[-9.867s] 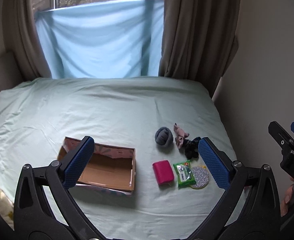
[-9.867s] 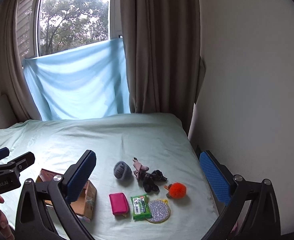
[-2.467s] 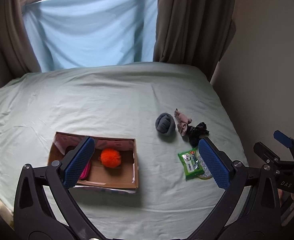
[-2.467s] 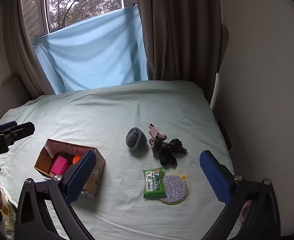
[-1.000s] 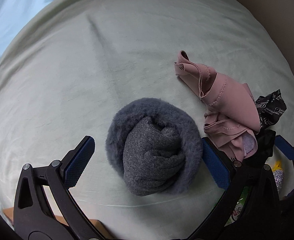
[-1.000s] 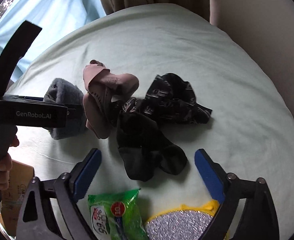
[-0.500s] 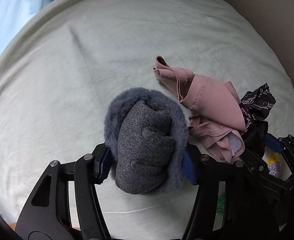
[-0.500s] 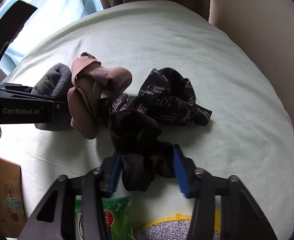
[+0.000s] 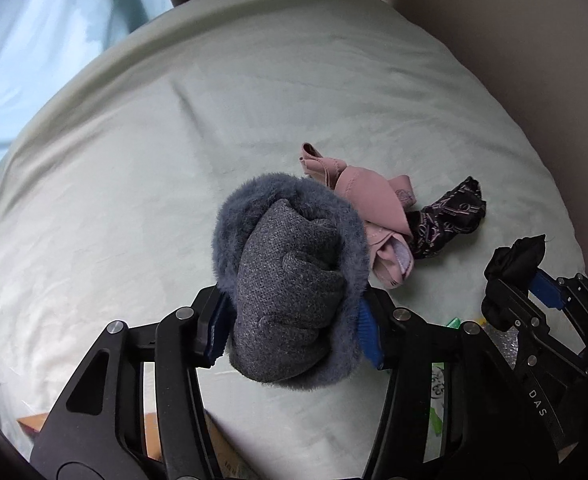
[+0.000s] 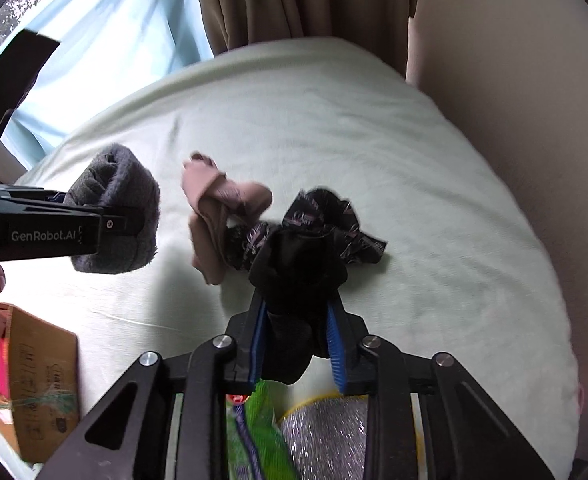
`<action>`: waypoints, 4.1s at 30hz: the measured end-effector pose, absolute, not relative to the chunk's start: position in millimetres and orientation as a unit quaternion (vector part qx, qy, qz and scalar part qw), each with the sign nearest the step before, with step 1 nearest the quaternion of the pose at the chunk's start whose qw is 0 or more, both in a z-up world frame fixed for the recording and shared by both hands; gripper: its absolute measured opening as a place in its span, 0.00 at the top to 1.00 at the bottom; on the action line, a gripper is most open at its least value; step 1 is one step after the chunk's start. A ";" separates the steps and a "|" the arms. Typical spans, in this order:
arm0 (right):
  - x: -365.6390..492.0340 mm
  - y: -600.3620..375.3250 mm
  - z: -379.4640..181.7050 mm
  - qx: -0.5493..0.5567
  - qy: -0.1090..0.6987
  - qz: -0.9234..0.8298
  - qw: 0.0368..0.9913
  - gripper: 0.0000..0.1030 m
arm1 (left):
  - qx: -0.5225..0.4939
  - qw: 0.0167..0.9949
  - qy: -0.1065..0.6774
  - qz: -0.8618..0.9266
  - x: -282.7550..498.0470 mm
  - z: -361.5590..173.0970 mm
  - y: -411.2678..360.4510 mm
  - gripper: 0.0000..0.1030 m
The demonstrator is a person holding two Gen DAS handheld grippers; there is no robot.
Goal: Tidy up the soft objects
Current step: 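Carry the grey beanie and black fabric into the cardboard box and release both, then lift both tools away from the box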
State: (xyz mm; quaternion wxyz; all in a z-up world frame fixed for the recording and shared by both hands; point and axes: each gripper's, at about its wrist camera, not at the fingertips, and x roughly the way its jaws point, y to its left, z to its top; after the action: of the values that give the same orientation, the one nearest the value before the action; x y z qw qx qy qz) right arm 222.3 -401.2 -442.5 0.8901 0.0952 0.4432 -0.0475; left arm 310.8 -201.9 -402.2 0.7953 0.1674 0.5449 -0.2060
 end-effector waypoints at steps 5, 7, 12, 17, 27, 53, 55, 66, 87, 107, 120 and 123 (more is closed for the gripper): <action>198.2 -404.4 -395.0 0.097 0.417 -0.047 0.903 0.76 | 0.158 0.813 0.523 -0.201 291.9 -358.1 -195.2 0.53; 187.5 -403.2 -373.3 0.096 0.408 -0.041 0.907 0.76 | 0.152 0.821 0.514 -0.198 281.8 -334.8 -190.8 0.53; 158.2 -399.3 -315.5 0.093 0.391 -0.026 0.915 0.76 | 0.120 0.843 0.492 -0.180 238.7 -269.3 -171.5 0.53; 130.2 -385.6 -256.6 0.081 0.376 0.003 0.923 0.76 | 0.078 0.860 0.480 -0.155 194.8 -212.2 -147.8 0.53; 92.6 -317.6 -181.9 0.049 0.348 0.076 0.933 0.76 | 0.018 0.883 0.455 -0.113 136.0 -145.3 -68.5 0.53; 119.1 -59.0 -236.4 0.067 0.445 0.113 0.886 0.76 | -0.019 0.855 0.512 -0.082 138.6 -211.4 230.2 0.53; 130.1 -47.5 -250.1 0.069 0.461 0.107 0.878 0.76 | -0.012 0.847 0.525 -0.087 150.3 -229.0 234.3 0.53; 194.2 -12.6 -324.3 0.072 0.538 0.107 0.833 0.76 | -0.025 0.799 0.594 -0.091 196.0 -329.9 236.8 0.53; 275.9 -18.4 -419.1 0.155 0.646 0.145 0.733 0.52 | 0.028 0.757 0.644 -0.106 224.2 -394.6 186.2 0.08; 238.2 -29.4 -363.7 0.132 0.598 0.135 0.779 0.04 | 0.048 0.791 0.598 -0.121 191.9 -334.3 188.6 0.06; 166.4 -25.1 -274.9 0.098 0.535 0.121 0.830 0.03 | 0.048 0.836 0.532 -0.127 136.5 -250.7 204.7 0.06; 145.5 -24.7 -253.9 0.087 0.518 0.110 0.844 0.03 | 0.048 0.844 0.519 -0.127 118.1 -233.0 208.2 0.06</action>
State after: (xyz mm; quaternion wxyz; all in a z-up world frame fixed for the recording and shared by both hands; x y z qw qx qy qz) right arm 145.5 -24.7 -253.9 0.8437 0.0874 0.5182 0.1097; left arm 118.1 208.2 -233.0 0.8437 0.0482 0.5192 -0.1272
